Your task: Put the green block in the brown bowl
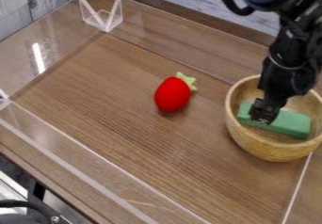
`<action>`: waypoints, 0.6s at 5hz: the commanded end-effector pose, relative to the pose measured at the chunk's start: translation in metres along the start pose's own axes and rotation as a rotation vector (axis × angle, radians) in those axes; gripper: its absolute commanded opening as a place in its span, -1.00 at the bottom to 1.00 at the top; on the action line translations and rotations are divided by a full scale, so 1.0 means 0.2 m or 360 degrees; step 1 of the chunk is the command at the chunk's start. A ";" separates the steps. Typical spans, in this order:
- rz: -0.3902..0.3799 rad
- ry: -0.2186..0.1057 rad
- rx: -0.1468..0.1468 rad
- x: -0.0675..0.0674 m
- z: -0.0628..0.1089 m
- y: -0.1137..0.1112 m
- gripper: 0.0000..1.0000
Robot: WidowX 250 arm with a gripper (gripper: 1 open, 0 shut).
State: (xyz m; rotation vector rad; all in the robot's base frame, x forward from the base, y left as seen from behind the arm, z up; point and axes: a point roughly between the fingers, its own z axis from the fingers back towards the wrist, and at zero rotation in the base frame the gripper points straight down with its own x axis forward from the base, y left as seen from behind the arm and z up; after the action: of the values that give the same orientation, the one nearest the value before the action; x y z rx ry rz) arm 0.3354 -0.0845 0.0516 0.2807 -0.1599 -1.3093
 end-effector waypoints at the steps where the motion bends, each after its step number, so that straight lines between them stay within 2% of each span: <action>1: -0.0037 -0.0062 0.0062 -0.04 0.00 0.05 1.00; 2: 0.0040 -0.0020 0.0094 -0.07 0.05 0.05 1.00; 3: 0.0041 -0.0013 0.0124 -0.12 0.11 0.07 1.00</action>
State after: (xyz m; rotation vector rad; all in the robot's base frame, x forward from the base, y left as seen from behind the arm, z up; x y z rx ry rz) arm 0.3310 -0.0609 0.0587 0.3128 -0.1632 -1.2935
